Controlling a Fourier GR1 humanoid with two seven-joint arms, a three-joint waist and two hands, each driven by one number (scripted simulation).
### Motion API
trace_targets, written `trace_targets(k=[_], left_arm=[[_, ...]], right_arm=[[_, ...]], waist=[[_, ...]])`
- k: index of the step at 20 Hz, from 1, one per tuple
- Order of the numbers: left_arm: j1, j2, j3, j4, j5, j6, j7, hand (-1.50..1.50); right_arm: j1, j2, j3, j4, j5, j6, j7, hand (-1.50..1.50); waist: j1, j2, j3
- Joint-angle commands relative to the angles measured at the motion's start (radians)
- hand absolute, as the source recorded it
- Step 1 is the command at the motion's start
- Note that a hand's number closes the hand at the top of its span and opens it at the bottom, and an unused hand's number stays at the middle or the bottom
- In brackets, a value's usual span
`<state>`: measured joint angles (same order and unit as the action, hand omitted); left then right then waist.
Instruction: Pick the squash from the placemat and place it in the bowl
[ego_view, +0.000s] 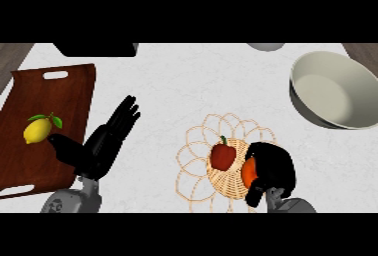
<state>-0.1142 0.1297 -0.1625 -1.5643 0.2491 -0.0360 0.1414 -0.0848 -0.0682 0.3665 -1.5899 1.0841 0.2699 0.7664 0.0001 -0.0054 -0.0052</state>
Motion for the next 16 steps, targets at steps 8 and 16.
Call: trace_targets(k=[8, 16], left_arm=[[-0.033, -0.017, 0.054, 0.084, -0.015, -0.057, -0.026, 0.00], [0.013, -0.030, 0.045, 0.022, -0.016, -0.052, -0.013, 0.00]], right_arm=[[-0.012, -0.049, 0.005, 0.031, 0.044, -0.003, -0.124, 1.50], [0.062, -0.236, 0.043, -0.066, 0.027, 0.033, -0.373, 1.50]], waist=[[-0.002, 0.006, 0.005], [-0.002, 0.005, 0.005]])
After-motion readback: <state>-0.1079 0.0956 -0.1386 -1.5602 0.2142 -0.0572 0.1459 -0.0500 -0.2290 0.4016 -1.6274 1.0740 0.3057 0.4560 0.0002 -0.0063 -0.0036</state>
